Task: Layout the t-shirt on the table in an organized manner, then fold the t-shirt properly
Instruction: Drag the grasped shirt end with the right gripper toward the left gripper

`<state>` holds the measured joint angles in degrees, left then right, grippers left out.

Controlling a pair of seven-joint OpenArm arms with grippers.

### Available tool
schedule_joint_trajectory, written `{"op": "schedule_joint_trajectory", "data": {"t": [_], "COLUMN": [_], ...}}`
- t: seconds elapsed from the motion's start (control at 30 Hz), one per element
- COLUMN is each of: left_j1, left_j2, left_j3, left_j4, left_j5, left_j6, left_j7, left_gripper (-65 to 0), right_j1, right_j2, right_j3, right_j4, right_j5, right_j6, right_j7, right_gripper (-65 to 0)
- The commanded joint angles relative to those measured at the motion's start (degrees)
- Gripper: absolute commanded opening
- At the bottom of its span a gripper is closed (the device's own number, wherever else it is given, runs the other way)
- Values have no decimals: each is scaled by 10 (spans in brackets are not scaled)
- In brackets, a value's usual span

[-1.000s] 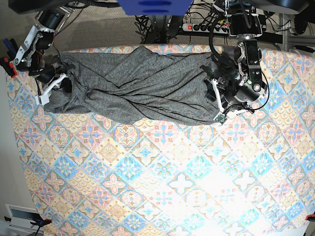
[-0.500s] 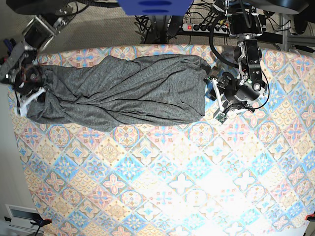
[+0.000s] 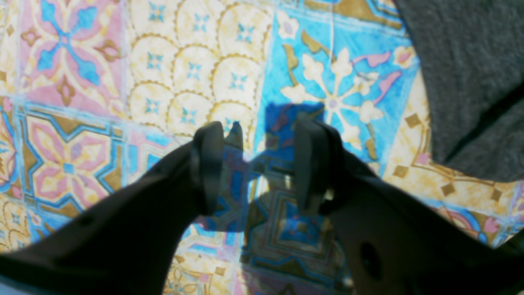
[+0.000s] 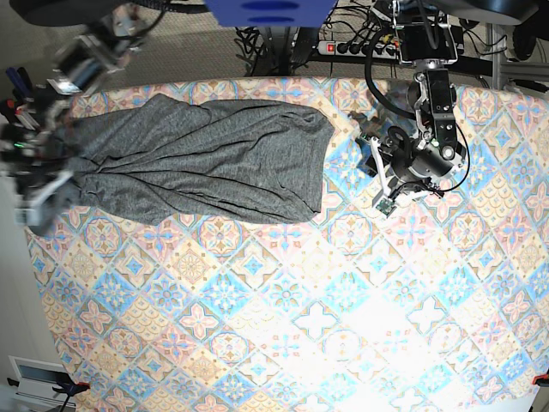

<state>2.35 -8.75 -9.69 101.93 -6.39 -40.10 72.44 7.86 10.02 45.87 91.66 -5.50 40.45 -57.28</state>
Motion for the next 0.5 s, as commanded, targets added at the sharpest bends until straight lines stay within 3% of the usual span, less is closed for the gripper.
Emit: {"op": "schedule_joint_trajectory", "data": {"t": [0.0, 0.1, 0.3, 0.47], "left_j1": [-7, -7, -7, -7], "left_j2": [-4, -4, -5, -3], "left_j3": [-1, -1, -1, -1], "left_j4": [9, 9, 9, 8], "left_j5": [-5, -5, -5, -5], "left_j6": [1, 1, 1, 1], "left_j7": [-7, -7, -7, -7], "left_gripper": [-374, -374, -374, -374], "right_j1": [3, 3, -34, -81], "right_j2": [1, -22, -51, -98], "right_j3": [-13, -52, -97, -121], "right_j4": [20, 46, 118, 176], "right_j5": [-18, -54, -55, -78], "right_j6": [-4, -4, -4, -4], "right_j7": [11, 12, 6, 8], "right_gripper": [-650, -650, -650, -650]}}
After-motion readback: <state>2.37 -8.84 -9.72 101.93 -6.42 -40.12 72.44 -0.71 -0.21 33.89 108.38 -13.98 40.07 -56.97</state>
